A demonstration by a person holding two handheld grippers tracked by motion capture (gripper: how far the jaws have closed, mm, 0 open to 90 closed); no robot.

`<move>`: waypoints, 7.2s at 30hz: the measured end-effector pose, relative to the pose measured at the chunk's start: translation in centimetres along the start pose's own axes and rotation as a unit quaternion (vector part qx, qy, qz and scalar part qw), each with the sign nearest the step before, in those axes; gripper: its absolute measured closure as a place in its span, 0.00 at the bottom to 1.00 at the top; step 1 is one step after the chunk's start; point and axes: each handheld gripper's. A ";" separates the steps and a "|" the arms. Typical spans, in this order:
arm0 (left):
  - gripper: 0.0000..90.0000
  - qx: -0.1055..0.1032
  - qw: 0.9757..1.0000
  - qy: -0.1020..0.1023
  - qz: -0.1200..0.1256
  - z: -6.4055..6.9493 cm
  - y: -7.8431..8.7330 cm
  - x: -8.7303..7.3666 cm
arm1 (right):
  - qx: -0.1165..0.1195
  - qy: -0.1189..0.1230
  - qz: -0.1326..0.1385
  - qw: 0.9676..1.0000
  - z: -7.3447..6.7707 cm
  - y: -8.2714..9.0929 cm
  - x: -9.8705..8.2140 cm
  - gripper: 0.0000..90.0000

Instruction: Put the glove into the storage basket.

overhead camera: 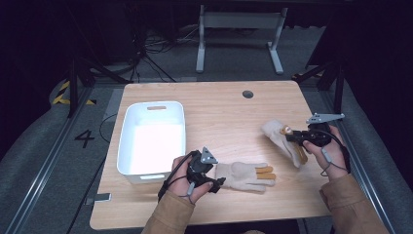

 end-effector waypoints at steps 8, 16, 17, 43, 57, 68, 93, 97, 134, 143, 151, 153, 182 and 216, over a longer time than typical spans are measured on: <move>0.29 -0.001 1.000 0.000 -0.002 0.0 0.1 -0.1 | 0.018 0.010 -0.007 1.000 -0.1 1.1 0.3 0.81; 0.29 0.001 1.000 -0.001 -0.001 0.0 0.5 -0.2 | 0.058 0.053 -0.034 0.996 -0.8 2.2 0.6 0.81; 0.29 0.000 1.000 -0.001 -0.001 0.0 0.5 -0.2 | 0.063 0.057 -0.036 0.996 -0.9 2.3 0.7 0.81; 0.29 -0.005 1.000 -0.003 -0.006 0.1 1.0 -0.8 | 0.166 0.165 -0.045 0.971 -4.0 2.4 2.3 0.81; 0.29 -0.005 1.000 0.000 -0.006 0.1 1.6 -1.2 | 0.225 0.229 -0.048 0.946 -6.3 1.2 3.0 0.81; 0.29 -0.004 1.000 0.001 -0.005 0.1 1.7 -1.2 | 0.280 0.262 -0.041 0.923 -7.8 -0.3 3.0 0.81; 0.29 0.000 1.000 -0.001 0.002 0.1 1.7 -1.1 | 0.311 0.318 -0.021 0.895 -10.1 -4.7 2.2 0.80; 0.29 0.000 1.000 -0.002 -0.001 0.2 1.5 -1.1 | 0.312 0.317 -0.029 0.895 -10.0 -5.4 2.0 0.80; 0.28 -0.016 1.000 -0.024 -0.002 0.6 0.5 0.3 | 0.143 0.153 0.011 0.978 -6.2 -1.1 1.2 0.38; 0.28 -0.008 0.999 -0.035 0.000 1.0 0.1 0.5 | 0.095 0.097 0.024 0.990 -3.8 0.3 0.7 0.40; 0.27 -0.020 0.999 -0.032 0.000 0.8 0.0 0.7 | 0.079 0.067 0.026 0.994 -2.5 0.6 0.3 0.37; 0.27 -0.030 0.999 -0.033 -0.004 0.8 0.0 0.9 | 0.079 0.060 0.023 0.995 -2.2 0.7 0.2 0.36; 0.26 -0.038 0.994 -0.105 -0.015 0.6 -3.4 2.6 | -0.007 -0.056 0.000 0.998 2.3 0.3 -1.7 0.32; 0.17 -0.061 0.984 -0.163 -0.046 1.6 -9.5 3.9 | 0.018 -0.043 -0.003 0.999 2.0 -0.1 -1.7 0.33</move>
Point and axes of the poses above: each handheld gripper's, and its own axes: y roughly backward along the jaws, x roughly out of its top, z roughly to its right, and after that the axes turned 5 degrees about -z, right-handed
